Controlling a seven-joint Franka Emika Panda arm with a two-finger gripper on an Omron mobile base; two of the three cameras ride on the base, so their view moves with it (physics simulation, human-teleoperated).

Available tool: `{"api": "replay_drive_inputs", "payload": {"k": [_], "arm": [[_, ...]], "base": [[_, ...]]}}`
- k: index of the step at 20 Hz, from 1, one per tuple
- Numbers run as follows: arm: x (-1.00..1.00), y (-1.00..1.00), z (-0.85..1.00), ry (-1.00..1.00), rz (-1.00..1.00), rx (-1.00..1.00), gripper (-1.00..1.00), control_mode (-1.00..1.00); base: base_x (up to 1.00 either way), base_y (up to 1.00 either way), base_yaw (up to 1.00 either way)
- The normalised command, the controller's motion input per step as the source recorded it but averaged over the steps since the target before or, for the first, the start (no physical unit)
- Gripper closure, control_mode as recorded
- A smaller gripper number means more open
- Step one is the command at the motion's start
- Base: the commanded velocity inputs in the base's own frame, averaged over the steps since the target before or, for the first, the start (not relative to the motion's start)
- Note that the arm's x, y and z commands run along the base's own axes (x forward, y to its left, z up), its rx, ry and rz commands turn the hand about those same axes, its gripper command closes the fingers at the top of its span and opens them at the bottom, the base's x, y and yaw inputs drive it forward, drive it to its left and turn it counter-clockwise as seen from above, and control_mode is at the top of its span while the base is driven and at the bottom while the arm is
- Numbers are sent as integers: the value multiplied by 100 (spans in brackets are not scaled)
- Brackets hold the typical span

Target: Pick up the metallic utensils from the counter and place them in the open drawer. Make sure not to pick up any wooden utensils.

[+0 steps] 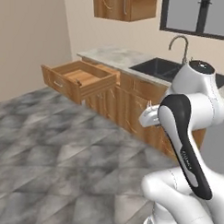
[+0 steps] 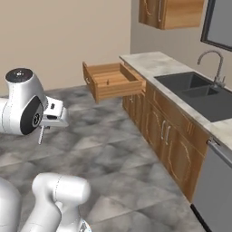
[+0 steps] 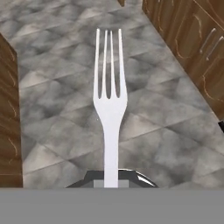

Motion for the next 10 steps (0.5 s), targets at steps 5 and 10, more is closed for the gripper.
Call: {"api": "replay_drive_inputs", "payload": {"k": [5,10], "arm": [[0,0,0,0,0,0,100,100],[0,0,0,0,0,0,100,100]], "base": [[100,-12,0],[100,0,5]]}}
